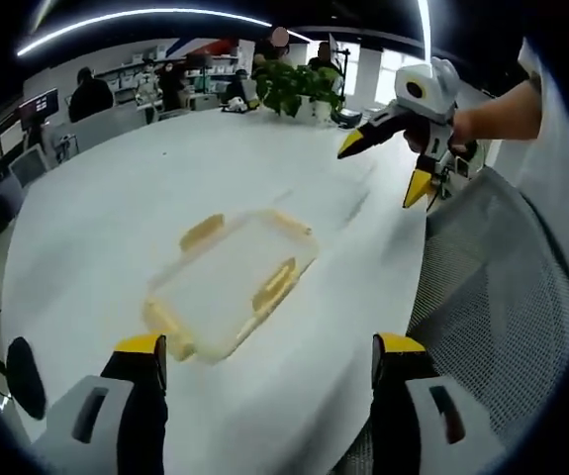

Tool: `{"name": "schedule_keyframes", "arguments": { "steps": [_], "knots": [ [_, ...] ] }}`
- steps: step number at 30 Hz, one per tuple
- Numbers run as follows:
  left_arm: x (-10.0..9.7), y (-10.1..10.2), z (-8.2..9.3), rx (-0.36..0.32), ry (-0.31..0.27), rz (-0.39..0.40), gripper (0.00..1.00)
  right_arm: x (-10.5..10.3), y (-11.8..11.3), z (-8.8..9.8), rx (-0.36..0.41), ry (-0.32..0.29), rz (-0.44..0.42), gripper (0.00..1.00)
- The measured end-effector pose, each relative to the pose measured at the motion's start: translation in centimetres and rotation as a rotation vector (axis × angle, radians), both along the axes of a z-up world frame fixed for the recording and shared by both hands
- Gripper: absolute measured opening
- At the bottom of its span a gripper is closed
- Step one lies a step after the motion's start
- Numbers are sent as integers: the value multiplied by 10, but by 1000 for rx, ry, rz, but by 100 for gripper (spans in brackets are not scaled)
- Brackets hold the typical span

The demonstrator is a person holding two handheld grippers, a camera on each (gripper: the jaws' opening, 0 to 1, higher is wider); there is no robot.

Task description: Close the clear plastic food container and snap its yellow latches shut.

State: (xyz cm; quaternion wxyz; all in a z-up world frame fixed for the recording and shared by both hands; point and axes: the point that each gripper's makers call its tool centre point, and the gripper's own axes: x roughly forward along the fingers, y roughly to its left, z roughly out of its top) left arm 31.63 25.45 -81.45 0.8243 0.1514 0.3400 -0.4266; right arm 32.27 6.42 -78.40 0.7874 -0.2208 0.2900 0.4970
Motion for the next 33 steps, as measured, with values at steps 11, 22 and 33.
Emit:
{"name": "schedule_keyframes", "arguments": {
  "steps": [11, 22, 33],
  "knots": [
    [7, 10, -4, 39, 6, -40, 85, 7, 8, -6, -46, 7, 53, 67],
    [19, 18, -7, 89, 3, -94, 82, 17, 20, -10, -69, 17, 107, 64],
    [32, 26, -11, 127, 8, -126, 80, 26, 30, -16, -89, 30, 137, 62]
  ]
}}
